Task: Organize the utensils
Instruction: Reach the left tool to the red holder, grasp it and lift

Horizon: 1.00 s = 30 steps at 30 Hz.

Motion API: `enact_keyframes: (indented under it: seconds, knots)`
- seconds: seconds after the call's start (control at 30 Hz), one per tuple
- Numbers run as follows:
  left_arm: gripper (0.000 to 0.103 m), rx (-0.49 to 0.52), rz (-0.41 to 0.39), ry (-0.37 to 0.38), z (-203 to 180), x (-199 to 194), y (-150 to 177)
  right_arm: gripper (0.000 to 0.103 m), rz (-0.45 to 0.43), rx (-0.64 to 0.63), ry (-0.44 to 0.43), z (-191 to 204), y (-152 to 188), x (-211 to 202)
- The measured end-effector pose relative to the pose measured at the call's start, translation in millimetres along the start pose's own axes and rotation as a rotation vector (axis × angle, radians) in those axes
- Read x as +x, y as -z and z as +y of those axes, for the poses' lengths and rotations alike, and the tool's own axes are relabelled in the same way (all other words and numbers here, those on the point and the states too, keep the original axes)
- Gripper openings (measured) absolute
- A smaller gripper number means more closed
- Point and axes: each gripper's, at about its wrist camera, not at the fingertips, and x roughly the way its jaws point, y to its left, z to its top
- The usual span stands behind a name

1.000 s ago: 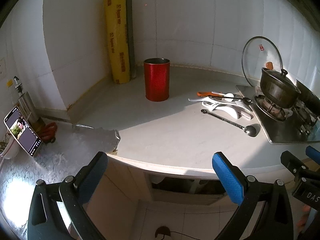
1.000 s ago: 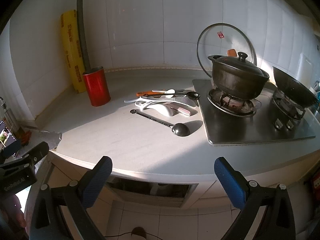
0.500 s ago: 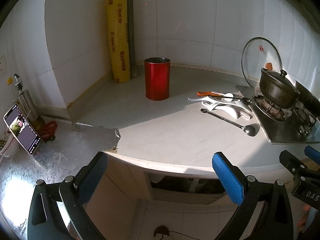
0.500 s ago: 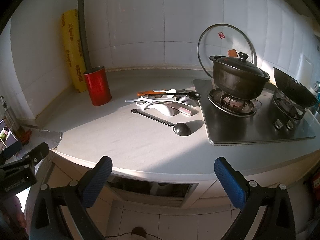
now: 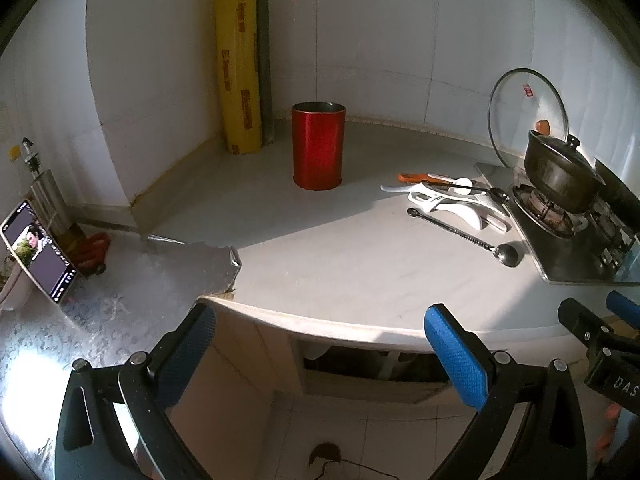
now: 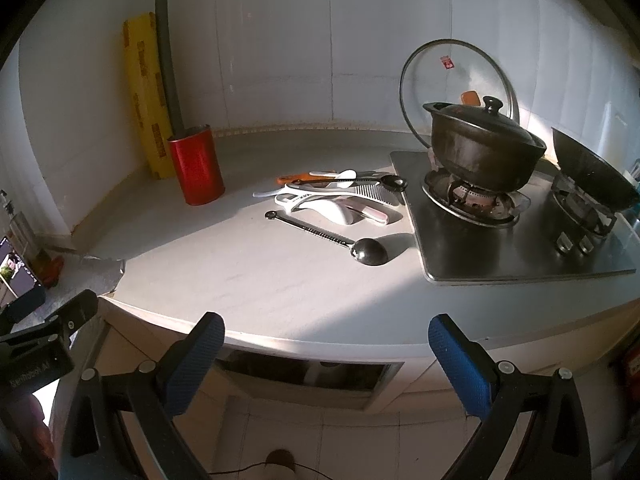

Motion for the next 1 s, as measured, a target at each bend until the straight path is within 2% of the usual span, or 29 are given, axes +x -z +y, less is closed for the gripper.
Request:
enact_keyframes:
  seconds: [0.2,0.37,0.57,0.77,1.0]
  knots:
    - [0.103,-0.056,-0.014,0.031,22,44,-35,0.103,-0.011,0.026,-0.006,1,-16,22]
    - [0.103,-0.061,-0.003,0.086,31,88,-68,0.103,-0.018,0.044,0.032,4,-39,48]
    - [0.103,-0.068,0.001,0.103,44,132,-99,0.103,-0.021,0.063,0.061,7,-71,85]
    - [0.103,-0.040,0.015,0.080,57,163,-118,0.103,-0.024,0.050,0.060,22,-97,111]
    - [0.103,-0.051,0.048,0.078,71,199,-135,0.103,-0.012,0.052,0.059,35,-109,129]
